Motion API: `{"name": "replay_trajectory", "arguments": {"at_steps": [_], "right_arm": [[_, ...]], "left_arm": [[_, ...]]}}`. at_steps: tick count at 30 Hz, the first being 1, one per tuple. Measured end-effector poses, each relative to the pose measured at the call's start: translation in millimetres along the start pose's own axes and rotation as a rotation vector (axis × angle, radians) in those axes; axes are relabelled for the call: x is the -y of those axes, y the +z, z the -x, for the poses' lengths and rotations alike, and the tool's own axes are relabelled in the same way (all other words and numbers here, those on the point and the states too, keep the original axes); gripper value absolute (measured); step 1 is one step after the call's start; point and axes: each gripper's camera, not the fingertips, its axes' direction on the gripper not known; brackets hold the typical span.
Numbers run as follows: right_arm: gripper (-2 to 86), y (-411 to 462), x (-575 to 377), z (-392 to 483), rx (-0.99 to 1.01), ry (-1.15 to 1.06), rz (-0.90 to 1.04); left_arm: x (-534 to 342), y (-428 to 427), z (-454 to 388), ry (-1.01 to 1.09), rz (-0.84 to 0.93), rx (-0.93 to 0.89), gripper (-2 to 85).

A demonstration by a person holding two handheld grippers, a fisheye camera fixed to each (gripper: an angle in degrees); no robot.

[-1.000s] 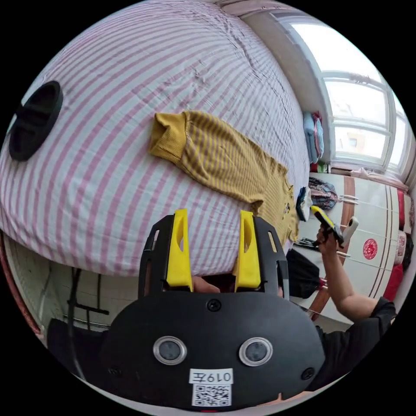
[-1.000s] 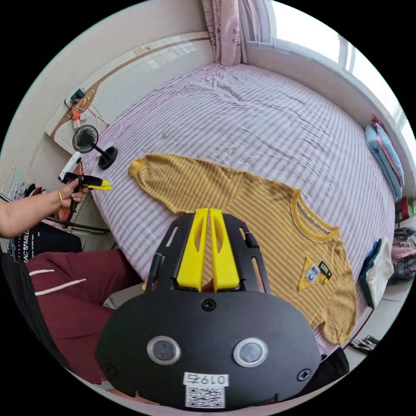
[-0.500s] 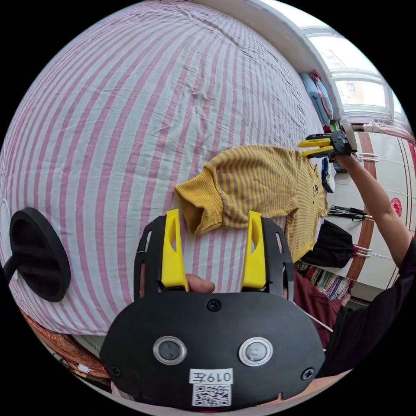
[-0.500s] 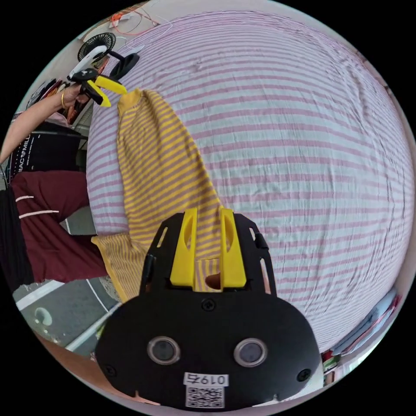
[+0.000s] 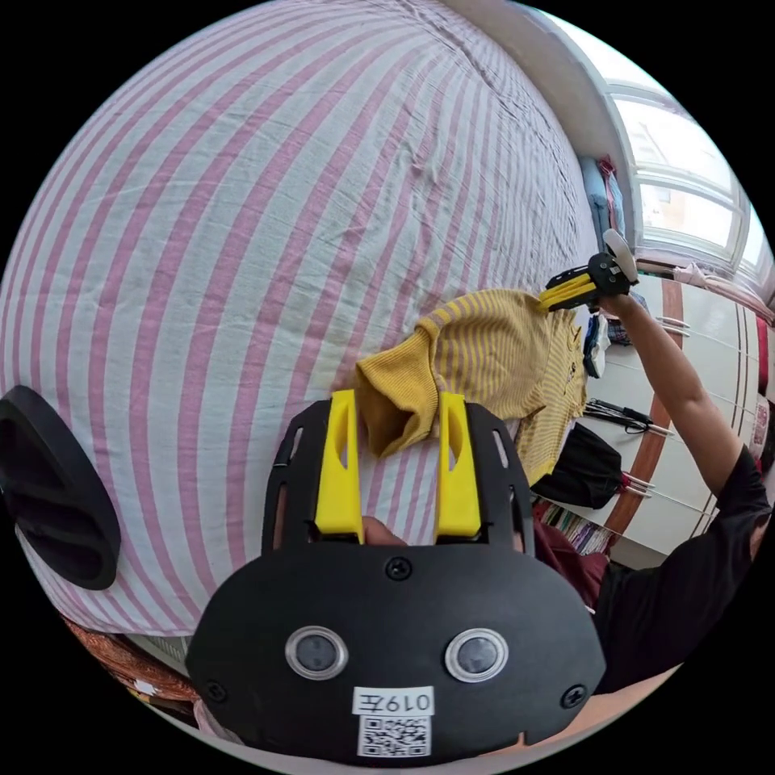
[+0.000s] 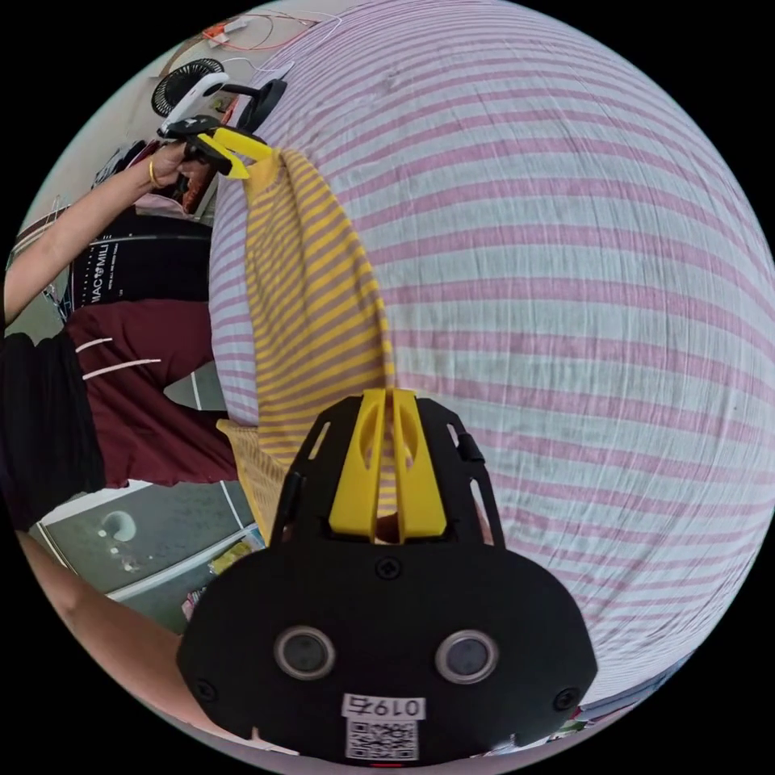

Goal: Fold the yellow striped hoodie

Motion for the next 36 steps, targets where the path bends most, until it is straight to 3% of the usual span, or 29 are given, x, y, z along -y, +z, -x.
{"name": "replay_trajectory", "arguments": {"at_steps": [3,8,15,19,23,26,31,36], "right_arm": [[-0.8,-24.3,11.5,-0.7,0.006,0.004,0.004],[-0.9,-64.4,28.7,3.3,0.012,-0.017,0.005],[-0.4,-125.3,25.5,11.8,-0.023,0.034,-0.116],[4.5,-129.3,38.7,26.2,-0.075,0.082,-0.085],[6.3,-148.4,48.0,38.0,-0.096,0.086,-0.094],[7.6,-181.3,58.8,55.9,-0.128,0.06,-0.179],[6.8,-216.7,119.7,104.5,-0.233,-0.056,-0.254],[6.2,-220.9,185.8,131.1,-0.197,-0.158,-0.251]], "left_arm": [[9.4,1.4,-3.0,0.013,0.048,-0.063,7.4],[22.0,-6.2,-17.4,0.043,0.034,0.013,2.8],[18.9,-49.8,-21.7,0.024,-0.133,0.083,2.0],[34.1,-36.5,-25.7,0.021,-0.044,0.142,2.5],[42.2,-37.5,-20.4,-0.014,-0.029,0.039,4.0],[44.5,-43.2,-16.1,-0.01,0.013,-0.054,5.8],[29.8,-69.6,-24.1,0.005,-0.037,-0.013,5.2],[15.6,-66.6,-83.6,0.18,-0.1,0.003,2.4]]}}
